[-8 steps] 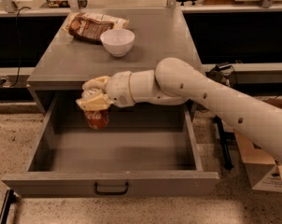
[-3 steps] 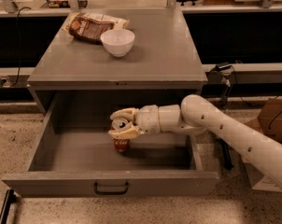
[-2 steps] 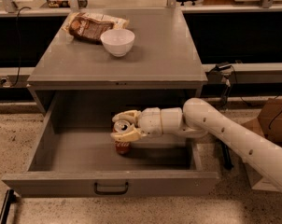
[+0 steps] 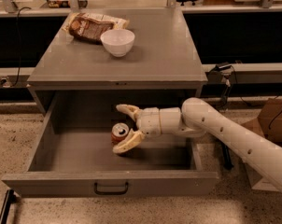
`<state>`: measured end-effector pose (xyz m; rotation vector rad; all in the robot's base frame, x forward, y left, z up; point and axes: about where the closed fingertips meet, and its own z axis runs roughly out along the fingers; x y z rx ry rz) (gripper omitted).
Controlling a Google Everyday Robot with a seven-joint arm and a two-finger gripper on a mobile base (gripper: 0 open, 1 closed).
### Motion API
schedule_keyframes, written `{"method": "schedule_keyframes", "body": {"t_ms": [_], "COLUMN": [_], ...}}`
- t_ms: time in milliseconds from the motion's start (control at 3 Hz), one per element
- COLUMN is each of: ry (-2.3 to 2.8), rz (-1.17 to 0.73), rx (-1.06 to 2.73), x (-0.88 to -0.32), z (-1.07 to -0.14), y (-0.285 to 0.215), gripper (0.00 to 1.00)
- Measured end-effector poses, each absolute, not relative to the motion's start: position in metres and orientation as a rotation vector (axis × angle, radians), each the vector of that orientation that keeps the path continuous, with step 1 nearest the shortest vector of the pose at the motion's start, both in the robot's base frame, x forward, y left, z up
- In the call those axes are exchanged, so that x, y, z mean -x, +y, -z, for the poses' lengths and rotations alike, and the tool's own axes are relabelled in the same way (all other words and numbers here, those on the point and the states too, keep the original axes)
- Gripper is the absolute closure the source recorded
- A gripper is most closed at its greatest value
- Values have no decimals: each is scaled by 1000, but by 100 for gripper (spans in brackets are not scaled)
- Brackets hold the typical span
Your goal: Place coke can into top drawer
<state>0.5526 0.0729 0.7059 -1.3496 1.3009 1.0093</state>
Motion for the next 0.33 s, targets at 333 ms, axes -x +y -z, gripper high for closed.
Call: {"method": "schedule_keyframes", "body": {"t_ms": [333], "ry": [1301], "rz": [-1009], "rx": [1350], "x": [-553], "z": [-706], "y": [73], "gripper": [0]}}
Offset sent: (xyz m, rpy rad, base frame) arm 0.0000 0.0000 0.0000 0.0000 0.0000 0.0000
